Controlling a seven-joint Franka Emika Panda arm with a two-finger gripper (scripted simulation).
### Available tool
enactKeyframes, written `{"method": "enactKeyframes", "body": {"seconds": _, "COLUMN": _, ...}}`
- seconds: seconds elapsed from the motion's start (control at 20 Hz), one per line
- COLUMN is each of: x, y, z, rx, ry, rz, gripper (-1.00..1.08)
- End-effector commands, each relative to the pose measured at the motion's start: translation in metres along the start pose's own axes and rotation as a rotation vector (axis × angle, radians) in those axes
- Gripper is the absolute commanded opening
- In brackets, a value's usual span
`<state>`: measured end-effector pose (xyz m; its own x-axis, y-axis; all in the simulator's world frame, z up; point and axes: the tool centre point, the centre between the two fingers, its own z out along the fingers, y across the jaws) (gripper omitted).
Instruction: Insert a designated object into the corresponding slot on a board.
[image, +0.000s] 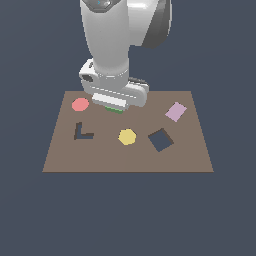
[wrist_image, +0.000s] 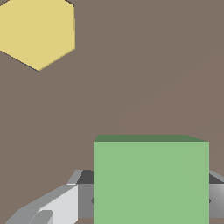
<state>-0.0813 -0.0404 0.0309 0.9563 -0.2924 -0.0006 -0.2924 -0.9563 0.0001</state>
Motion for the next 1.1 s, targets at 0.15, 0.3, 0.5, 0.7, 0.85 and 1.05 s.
{"method": "enactKeyframes", "body": {"seconds": 0.15, "x": 0.0, "y": -0.014, "z": -0.001, "rx": 0.001, "ry": 0.001, "rz": 0.048, "gripper": -1.0}}
{"method": "enactKeyframes", "body": {"seconds": 0.3, "x": 0.001, "y": -0.025, "z": -0.001, "rx": 0.001, "ry": 0.001, "rz": 0.088, "gripper": -1.0}}
{"method": "enactKeyframes", "body": {"seconds": 0.5, "x": 0.004, "y": -0.043, "z": -0.002, "rx": 0.001, "ry": 0.001, "rz": 0.157, "gripper": -1.0}}
{"method": "enactKeyframes", "body": {"seconds": 0.7, "x": 0.009, "y": -0.065, "z": -0.003, "rx": 0.001, "ry": 0.001, "rz": 0.243, "gripper": -1.0}}
{"method": "enactKeyframes", "body": {"seconds": 0.85, "x": 0.015, "y": -0.084, "z": -0.004, "rx": 0.001, "ry": 0.001, "rz": 0.318, "gripper": -1.0}}
{"method": "enactKeyframes", "body": {"seconds": 1.05, "x": 0.026, "y": -0.11, "z": -0.006, "rx": 0.001, "ry": 0.001, "rz": 0.426, "gripper": -1.0}}
